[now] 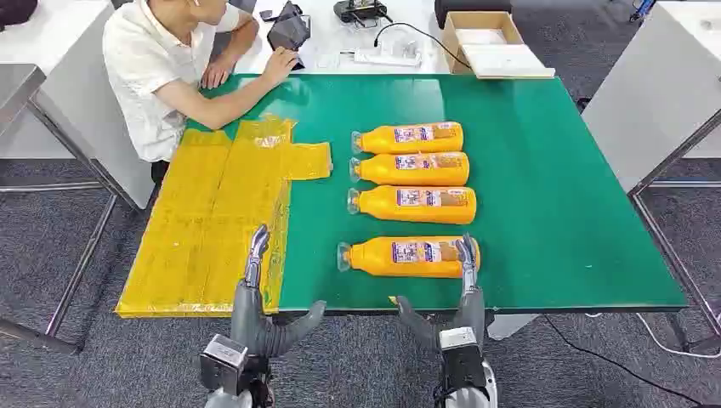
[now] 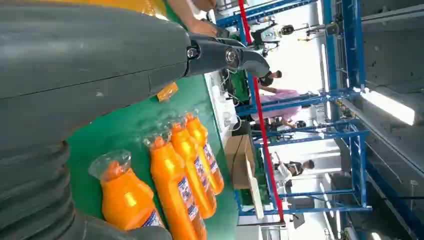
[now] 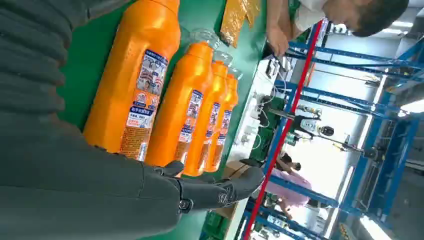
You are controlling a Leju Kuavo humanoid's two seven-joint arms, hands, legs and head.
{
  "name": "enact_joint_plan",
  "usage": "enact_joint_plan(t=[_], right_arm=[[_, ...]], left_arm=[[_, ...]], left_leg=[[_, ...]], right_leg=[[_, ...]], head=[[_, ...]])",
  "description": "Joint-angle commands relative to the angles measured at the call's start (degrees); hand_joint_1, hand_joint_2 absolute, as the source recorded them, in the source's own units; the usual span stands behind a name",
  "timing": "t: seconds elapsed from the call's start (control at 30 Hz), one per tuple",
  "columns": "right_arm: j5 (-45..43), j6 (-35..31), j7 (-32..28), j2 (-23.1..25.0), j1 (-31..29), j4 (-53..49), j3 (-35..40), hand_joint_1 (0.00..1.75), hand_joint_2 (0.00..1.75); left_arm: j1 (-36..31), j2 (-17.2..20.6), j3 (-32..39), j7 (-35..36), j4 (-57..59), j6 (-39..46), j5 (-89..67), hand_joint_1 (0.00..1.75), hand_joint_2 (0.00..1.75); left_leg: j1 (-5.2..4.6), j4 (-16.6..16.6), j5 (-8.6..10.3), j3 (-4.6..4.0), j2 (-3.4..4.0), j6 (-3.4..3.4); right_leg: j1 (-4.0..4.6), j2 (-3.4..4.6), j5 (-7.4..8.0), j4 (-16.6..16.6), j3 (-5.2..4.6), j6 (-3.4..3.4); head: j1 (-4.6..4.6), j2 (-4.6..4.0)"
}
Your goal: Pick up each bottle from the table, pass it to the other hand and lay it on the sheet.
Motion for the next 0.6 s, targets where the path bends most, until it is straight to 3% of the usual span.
enact_joint_plan(t=[0.03, 0.27, 0.6], right_arm=[[11.19, -8.41, 1.57, -3.26, -3.53, 7.35, 3.28, 0.00, 1.75], [21.41, -10.12, 5.30, -7.46, -7.95, 10.53, 2.28, 0.00, 1.75], [24.86, -9.22, 6.40, -8.45, -12.59, 15.61, 1.13, 0.00, 1.75]], left_arm=[[-0.61, 1.00, -2.22, -0.01, 3.28, 0.58, 0.02, 0.00, 1.75], [-0.82, 1.23, -2.66, 0.12, 4.03, 0.65, 0.41, 0.00, 1.75], [-1.42, 0.91, -2.84, 0.23, 4.89, -0.41, 0.25, 0.00, 1.75]], left_leg=[[0.04, -0.09, -0.05, 0.23, 0.11, -0.07], [0.06, -0.10, -0.09, 0.36, 0.14, -0.09], [0.04, -0.07, -0.08, 0.32, 0.10, -0.10]], right_leg=[[0.05, 0.03, -0.02, -0.10, 0.22, -0.08], [0.08, 0.03, -0.04, -0.15, 0.37, -0.11], [0.07, 0.00, -0.05, -0.10, 0.31, -0.11]], head=[[0.00, 0.00], [0.02, 0.00], [0.00, -0.02]])
